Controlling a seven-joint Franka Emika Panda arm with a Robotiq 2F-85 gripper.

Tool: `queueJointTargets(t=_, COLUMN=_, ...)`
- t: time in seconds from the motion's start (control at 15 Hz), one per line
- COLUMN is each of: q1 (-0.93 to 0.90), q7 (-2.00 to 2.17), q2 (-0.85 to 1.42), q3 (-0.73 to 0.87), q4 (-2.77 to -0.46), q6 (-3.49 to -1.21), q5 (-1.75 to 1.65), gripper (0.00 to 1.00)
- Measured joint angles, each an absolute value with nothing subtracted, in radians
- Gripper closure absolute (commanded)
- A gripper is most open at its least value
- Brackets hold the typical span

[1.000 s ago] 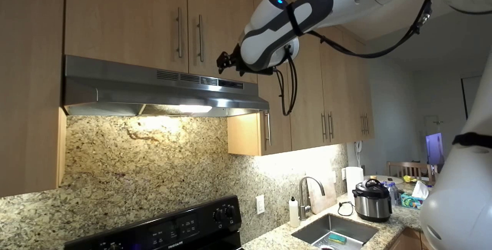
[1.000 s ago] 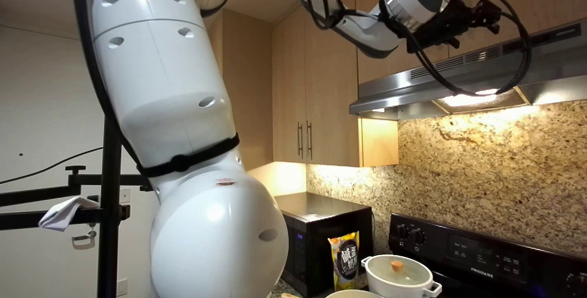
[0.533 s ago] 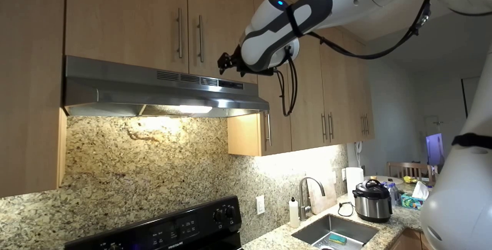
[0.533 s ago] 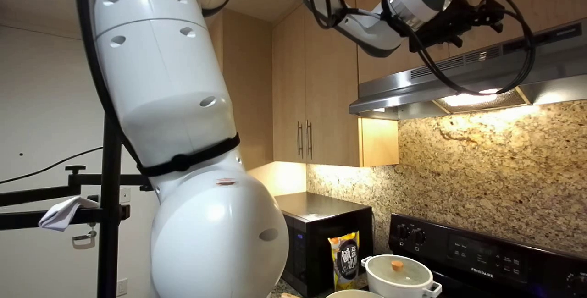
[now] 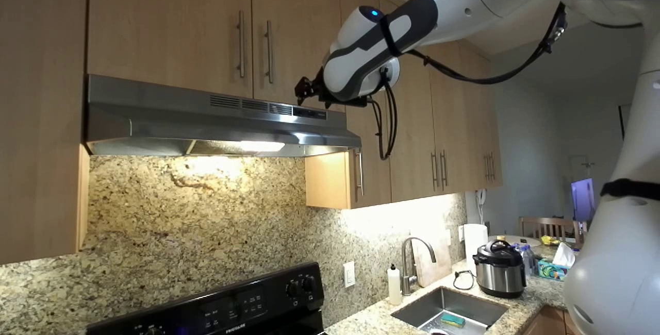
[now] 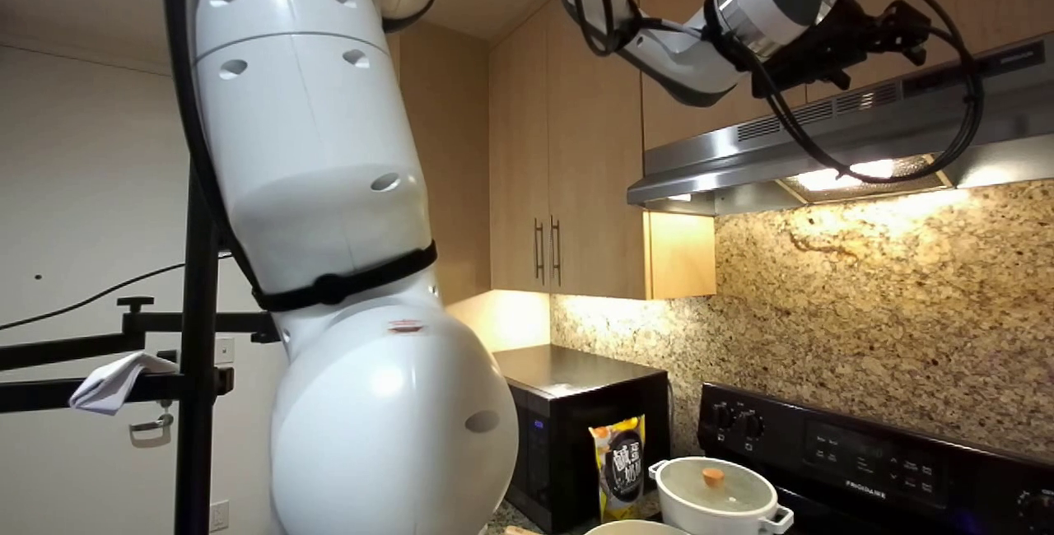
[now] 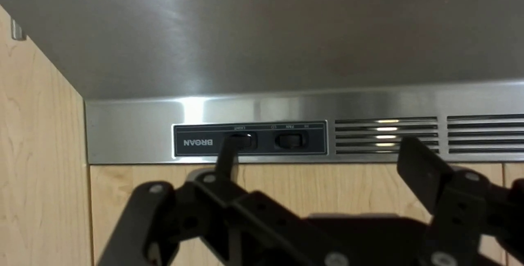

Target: Switch off the stove light

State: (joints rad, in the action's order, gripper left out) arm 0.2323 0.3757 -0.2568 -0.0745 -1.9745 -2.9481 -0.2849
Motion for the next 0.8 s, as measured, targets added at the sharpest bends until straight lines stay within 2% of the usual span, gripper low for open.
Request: queueJointTargets(t=0.8, q1=0.142, q7=0.330, q2=-0.119, q3=0.001, q4=-1.824, q6=-2.947, q5=-0.128, gripper=0.00)
